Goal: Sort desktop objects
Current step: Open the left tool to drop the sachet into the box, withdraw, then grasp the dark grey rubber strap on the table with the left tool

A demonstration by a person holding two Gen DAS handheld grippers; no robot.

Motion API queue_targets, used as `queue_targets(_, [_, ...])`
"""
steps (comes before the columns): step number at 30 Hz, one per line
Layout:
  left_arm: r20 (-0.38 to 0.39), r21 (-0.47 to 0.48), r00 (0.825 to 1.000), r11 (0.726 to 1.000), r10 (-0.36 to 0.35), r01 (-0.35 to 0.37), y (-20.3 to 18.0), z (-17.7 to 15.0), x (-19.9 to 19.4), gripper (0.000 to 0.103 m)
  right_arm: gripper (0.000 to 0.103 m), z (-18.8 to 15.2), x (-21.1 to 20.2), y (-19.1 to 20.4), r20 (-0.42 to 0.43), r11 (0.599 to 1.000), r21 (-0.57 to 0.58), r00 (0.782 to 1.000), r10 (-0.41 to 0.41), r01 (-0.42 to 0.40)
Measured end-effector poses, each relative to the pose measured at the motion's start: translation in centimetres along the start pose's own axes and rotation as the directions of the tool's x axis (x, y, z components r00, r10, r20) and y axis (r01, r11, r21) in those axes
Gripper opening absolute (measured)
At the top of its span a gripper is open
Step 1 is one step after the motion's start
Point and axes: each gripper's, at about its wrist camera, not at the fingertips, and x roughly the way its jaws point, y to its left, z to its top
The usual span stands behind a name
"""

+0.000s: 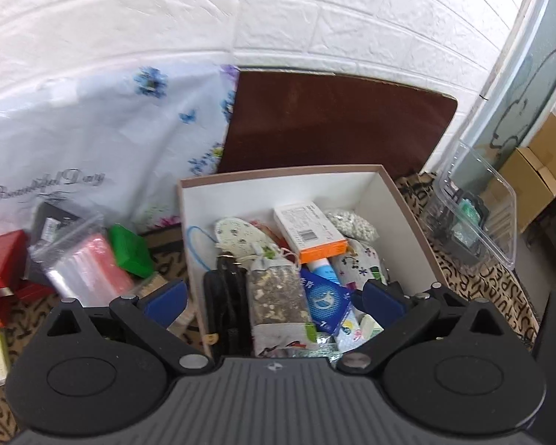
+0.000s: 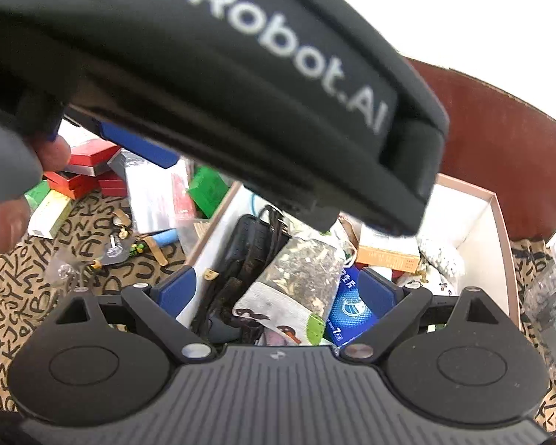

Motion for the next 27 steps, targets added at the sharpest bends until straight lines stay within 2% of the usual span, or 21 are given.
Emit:
queue_targets(1, [0.006,-0.001,1.000,1.000,0.019,-0.019,0.1,-0.1,-0.5,0.103,0.092,-0.1,-0.8,-1.1,0.007,1.000,-0.008,1.000,0.004,-0.004])
queue_targets(3, [0.017,0.003,0.999,0.999,0.049,-0.049,0.2,-0.5,-1.4,0.103,0.092,-1.7,-2.5,-8.1,0.020,1.000,-0.024,1.000,0.011,-0.011])
queue_targets(7, [0.031,-0.001,0.995,0.996,0.094,-0.094,0.8,-1.2,-3.0,0.103,0.092,-2.3,-4.9,-6.3,0.042,0.998,-0.061,0.999,0.031,-0.028])
queue_targets(16, [0.056,-0.067,0.991,0.991,0.120,-0.116,3.6,-3.5,-6.1,0.103,0.093,-2.5,-5.9,-1.9,0.060,0.984,-0.158,0.994,0.093,-0.082])
queue_targets(22, [0.020,-0.145,0.989,0.979,0.149,-0.144,6.9,-5.5,-6.7,0.103,0.094,-2.9,-5.3,1.1,0.045,0.971,-0.199,0.988,0.146,-0.135])
queue_targets(27, [-0.025,-0.233,0.992,0.964,0.126,-0.129,10.2,-7.2,-6.9,0.103,0.095,-3.3,-4.2,3.4,0.021,0.958,-0.225,0.982,0.189,-0.180])
